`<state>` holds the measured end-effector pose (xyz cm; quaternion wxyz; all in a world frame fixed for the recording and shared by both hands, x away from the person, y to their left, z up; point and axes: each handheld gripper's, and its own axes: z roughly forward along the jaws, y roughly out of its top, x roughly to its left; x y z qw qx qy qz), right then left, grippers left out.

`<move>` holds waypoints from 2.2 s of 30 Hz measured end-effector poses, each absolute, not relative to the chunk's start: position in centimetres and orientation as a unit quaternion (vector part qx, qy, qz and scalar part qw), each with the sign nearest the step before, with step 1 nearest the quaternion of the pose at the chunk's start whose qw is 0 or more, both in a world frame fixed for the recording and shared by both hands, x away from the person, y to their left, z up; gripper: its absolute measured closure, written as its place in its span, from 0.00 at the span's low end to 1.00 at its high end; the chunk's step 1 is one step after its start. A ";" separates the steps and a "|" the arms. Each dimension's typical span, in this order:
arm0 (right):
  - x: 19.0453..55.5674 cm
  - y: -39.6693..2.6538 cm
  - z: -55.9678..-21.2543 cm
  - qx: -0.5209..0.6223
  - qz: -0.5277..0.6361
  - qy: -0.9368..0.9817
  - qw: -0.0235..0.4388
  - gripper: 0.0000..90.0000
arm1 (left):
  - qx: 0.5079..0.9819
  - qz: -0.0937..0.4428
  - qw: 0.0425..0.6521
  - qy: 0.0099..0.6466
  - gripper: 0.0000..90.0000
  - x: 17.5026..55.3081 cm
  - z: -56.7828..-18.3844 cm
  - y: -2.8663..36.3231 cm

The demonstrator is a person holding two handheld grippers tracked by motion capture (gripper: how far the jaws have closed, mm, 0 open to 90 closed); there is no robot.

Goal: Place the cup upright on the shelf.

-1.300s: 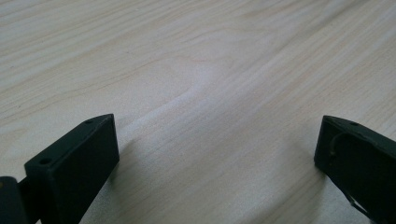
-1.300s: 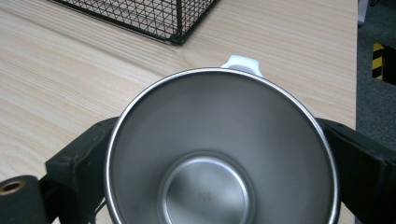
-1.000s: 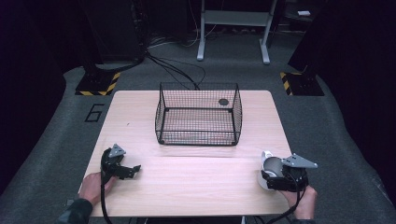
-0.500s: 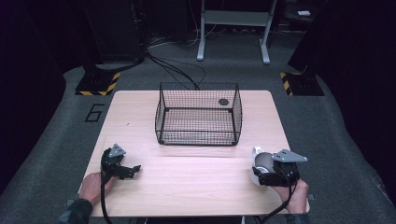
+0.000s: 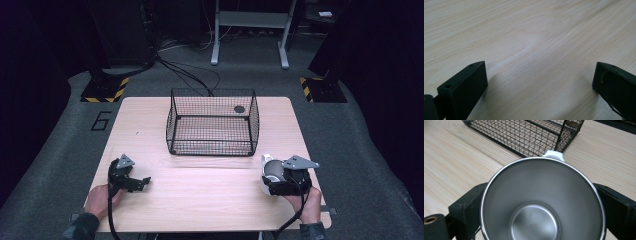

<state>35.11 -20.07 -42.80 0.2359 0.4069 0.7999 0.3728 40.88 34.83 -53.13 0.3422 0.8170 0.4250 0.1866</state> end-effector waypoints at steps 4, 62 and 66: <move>35.3 -19.5 -42.6 0.402 0.376 0.801 0.235 0.06 | 0.817 0.187 0.343 0.425 0.00 40.9 -53.1 34.8; 39.3 -12.6 -38.7 0.321 0.413 0.831 0.192 0.06 | 0.820 0.187 0.339 0.422 0.00 40.9 -53.1 34.9; 39.7 -12.2 -38.1 0.316 0.414 0.832 0.192 0.06 | 0.820 0.187 0.339 0.422 0.00 40.9 -53.1 34.9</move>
